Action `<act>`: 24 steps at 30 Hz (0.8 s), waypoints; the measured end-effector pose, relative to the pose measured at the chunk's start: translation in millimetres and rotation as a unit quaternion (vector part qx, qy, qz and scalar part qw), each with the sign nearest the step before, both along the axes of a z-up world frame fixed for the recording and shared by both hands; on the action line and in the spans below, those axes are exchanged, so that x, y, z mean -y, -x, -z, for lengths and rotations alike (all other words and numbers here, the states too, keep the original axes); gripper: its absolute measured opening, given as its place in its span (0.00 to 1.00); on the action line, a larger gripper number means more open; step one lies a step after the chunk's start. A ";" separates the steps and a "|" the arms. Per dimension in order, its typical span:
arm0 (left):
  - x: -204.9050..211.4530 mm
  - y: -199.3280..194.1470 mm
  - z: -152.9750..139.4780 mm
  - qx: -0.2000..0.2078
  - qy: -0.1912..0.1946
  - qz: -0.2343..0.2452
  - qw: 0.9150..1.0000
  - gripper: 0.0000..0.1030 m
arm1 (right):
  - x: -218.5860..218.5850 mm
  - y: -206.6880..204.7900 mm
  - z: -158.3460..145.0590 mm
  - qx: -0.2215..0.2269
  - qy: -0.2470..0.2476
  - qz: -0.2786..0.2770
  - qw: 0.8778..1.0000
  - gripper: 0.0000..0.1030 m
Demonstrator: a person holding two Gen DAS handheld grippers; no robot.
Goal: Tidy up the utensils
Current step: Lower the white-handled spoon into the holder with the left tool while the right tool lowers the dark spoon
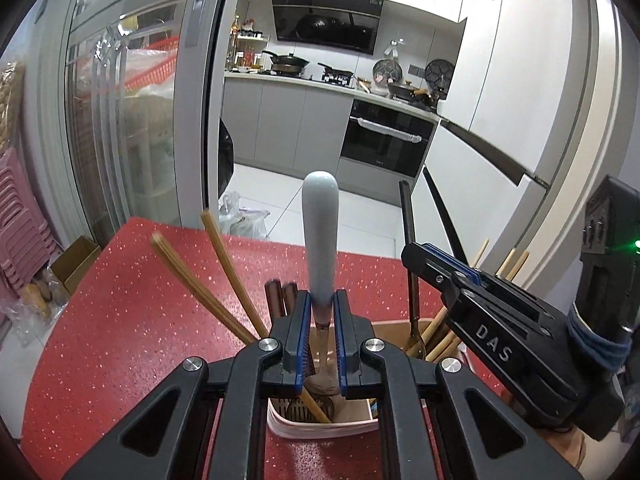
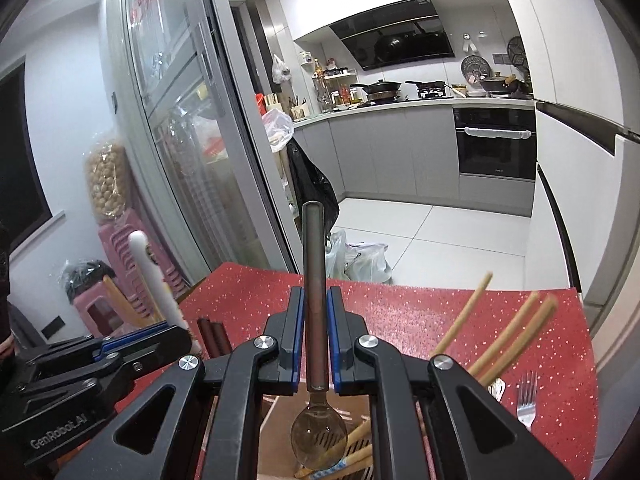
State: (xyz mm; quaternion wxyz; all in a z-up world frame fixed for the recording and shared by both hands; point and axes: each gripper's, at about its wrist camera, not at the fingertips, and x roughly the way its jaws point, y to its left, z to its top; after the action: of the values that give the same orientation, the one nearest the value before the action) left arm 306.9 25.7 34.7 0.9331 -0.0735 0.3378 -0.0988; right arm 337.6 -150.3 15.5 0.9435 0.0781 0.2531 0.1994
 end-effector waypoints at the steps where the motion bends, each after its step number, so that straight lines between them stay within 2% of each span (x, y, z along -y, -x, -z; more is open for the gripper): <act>1: 1.5 0.2 2.5 -0.002 -0.001 0.001 1.000 0.33 | 0.4 2.4 2.7 -0.001 -0.001 -0.001 1.000 0.11; 9: 13.6 5.6 22.5 -0.011 -0.022 0.002 1.000 0.33 | 19.6 22.7 15.4 -0.009 -0.026 0.007 1.000 0.11; 18: 10.1 13.7 31.8 -0.014 -0.027 -0.006 1.000 0.33 | 34.0 53.3 15.6 0.009 -0.043 0.026 0.999 0.11; 24: 11.5 17.0 32.1 -0.013 -0.037 -0.005 0.999 0.33 | 30.8 54.0 29.9 -0.007 -0.046 0.026 0.999 0.11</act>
State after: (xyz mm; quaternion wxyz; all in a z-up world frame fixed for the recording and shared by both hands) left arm 289.9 14.3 2.6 0.9313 -0.0417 0.3526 -0.0808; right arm 283.6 -181.1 -14.5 0.9420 0.1290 0.2483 0.1855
